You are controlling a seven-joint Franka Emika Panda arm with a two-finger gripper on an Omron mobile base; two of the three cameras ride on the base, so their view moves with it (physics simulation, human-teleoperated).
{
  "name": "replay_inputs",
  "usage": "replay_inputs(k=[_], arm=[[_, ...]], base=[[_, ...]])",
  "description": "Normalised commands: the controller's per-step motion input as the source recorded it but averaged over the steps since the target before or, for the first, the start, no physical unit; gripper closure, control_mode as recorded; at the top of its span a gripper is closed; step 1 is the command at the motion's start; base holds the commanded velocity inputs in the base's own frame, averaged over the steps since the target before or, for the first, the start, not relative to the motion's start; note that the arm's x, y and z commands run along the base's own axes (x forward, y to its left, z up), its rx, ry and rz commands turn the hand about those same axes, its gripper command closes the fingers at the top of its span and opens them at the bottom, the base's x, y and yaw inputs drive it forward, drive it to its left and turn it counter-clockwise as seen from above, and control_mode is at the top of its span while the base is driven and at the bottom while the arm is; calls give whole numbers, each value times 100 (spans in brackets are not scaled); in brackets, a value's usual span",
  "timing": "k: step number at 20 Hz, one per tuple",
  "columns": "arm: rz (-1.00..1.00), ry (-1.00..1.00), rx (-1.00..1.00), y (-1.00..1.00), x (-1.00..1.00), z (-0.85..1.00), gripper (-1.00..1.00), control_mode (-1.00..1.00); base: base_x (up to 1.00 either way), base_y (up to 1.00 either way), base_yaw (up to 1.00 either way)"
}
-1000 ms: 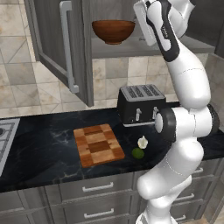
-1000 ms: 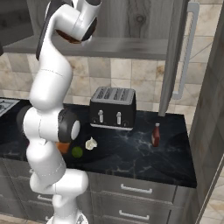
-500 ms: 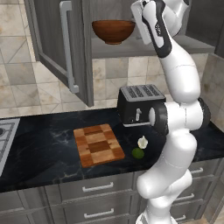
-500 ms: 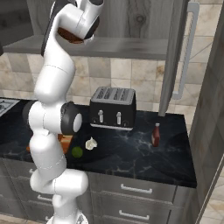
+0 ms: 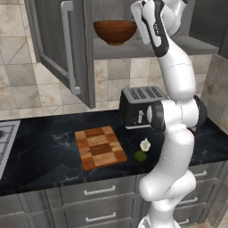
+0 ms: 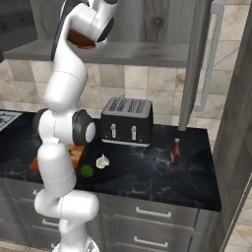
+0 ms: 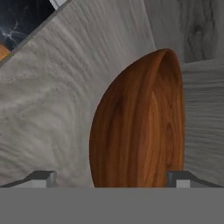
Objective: Open the cabinet. Place the bowl and condiment on the counter. Then place the lime and garlic on the cutting board.
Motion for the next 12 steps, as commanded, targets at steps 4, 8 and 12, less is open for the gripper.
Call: replay_inputs(k=[4, 8, 12], arm=[[0, 4, 0, 14, 24, 0, -100, -100], [0, 1, 0, 11, 24, 0, -100, -100], [0, 4, 0, 14, 25, -1, -100, -100]], base=[[0, 0, 0], [0, 0, 0], [0, 0, 0]])
